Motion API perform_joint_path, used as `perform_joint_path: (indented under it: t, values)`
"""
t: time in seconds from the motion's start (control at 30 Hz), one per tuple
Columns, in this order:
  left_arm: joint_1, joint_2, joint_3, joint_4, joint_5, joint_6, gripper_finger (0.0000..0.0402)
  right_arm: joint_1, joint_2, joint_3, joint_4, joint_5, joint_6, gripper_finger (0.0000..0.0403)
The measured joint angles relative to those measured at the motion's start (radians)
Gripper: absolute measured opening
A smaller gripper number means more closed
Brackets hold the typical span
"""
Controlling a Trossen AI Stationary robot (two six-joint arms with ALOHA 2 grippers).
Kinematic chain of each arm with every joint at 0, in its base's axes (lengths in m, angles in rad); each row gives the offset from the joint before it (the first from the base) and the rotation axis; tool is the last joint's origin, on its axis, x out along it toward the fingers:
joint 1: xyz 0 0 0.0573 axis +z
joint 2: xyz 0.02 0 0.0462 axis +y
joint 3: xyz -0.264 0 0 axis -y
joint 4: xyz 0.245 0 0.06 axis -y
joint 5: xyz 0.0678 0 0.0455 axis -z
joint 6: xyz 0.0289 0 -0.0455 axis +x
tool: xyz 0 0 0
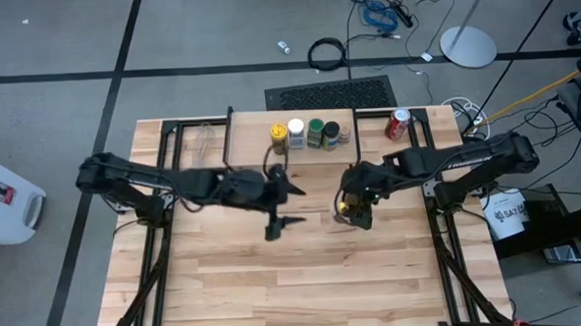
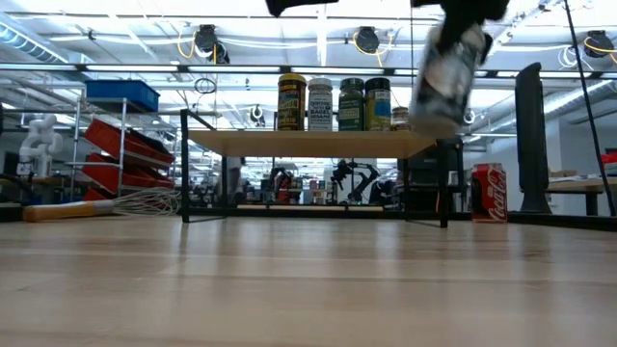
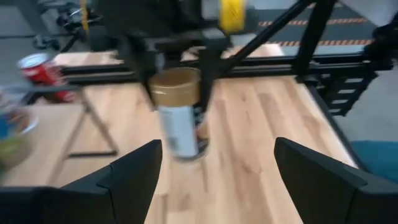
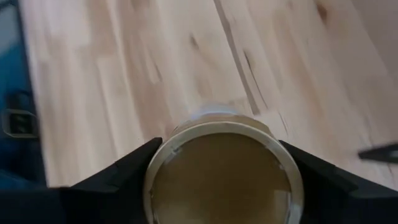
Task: Shelf spices
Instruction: Put the golden seasoning bottle on the shelf
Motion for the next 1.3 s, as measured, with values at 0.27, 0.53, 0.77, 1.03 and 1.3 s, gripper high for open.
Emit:
perform_joint_path:
  t: [0.27,0.53,0.77,1.03,1.3]
  values:
    - [-0.047,0.122,0.0,0.156,-0.038,-0.01,0.0352,0.057,-0.001,0.062,0.069,0.009,-0.03,0.0274]
    - [-0.051,0.239,0.0,0.225,-0.126,-0.108,0.0397,0.127,0.015,0.061,0.096,0.047,-0.043,0.0275]
    - [-0.057,0.27,0.001,0.28,-0.15,-0.156,0.04,0.144,0.049,0.061,0.136,0.062,-0.051,0.0276]
    - [-0.052,0.296,0.001,0.333,-0.156,-0.138,0.04,0.13,0.067,0.061,0.176,0.055,-0.097,0.0276]
    - [-0.042,0.299,0.001,0.332,-0.086,-0.125,0.04,0.122,0.067,0.061,0.209,0.055,-0.123,0.0276]
